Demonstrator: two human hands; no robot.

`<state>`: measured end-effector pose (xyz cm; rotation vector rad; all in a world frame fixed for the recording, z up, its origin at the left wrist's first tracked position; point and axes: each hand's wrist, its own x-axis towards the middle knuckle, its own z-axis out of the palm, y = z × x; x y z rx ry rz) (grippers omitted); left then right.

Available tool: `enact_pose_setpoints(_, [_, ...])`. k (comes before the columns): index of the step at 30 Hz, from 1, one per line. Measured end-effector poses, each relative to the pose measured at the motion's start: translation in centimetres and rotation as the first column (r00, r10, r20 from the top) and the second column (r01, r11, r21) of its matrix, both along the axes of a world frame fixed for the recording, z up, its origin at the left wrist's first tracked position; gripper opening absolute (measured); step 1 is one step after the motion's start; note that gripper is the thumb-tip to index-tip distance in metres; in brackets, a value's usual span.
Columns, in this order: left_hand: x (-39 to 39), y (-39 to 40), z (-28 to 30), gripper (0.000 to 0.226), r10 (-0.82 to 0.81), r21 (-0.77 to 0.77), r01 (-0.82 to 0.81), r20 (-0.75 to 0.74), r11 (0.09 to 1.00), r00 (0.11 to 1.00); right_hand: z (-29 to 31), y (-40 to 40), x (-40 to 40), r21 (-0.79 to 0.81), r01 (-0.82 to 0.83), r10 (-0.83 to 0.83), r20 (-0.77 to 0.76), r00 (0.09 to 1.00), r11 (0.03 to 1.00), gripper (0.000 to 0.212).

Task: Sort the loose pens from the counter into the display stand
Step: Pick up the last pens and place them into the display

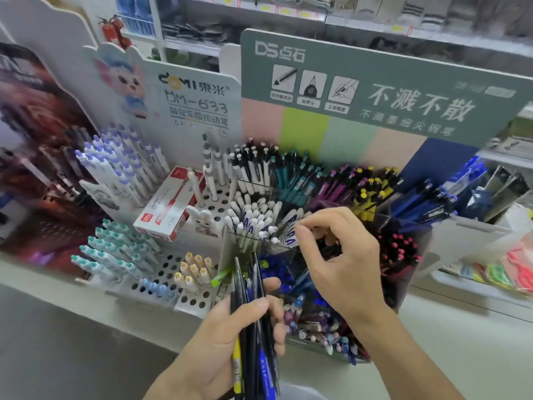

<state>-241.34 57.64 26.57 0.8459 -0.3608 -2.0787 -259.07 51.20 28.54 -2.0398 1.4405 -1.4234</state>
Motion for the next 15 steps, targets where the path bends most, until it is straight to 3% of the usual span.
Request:
enact_pose_setpoints(2, [-0.3,0.0,0.0,0.047,-0.044,0.01,0.044,-0.015,0.999,0.999,0.9,1.5,0.1,0.304,-0.141,0.109,0.118,0.987,0.942,0.013])
enact_pose_setpoints(5, [-0.8,0.1,-0.1,0.036,-0.165,0.011,0.166,-0.018,0.986,0.986,-0.3,3.0,-0.2,0.654,-0.206,0.182,0.106,0.978,0.728,0.035])
enact_pose_setpoints(7, [-1.0,0.1,-0.4,0.038,-0.221,0.008,0.222,-0.035,0.975,0.975,-1.3,3.3,-0.5,0.702,-0.234,0.126,0.203,0.971,0.672,0.038])
enact_pose_setpoints(11, [-1.8,0.3,-0.9,0.042,-0.263,0.004,0.263,-0.036,0.965,0.964,-2.2,3.5,-1.4,0.683,-0.254,0.059,0.296,0.954,0.685,0.037])
enact_pose_setpoints(15, [-2.5,0.4,-0.7,0.035,-0.258,0.031,0.258,0.009,0.966,0.966,-1.8,3.6,-3.0,0.656,-0.291,-0.017,0.421,0.907,0.696,0.023])
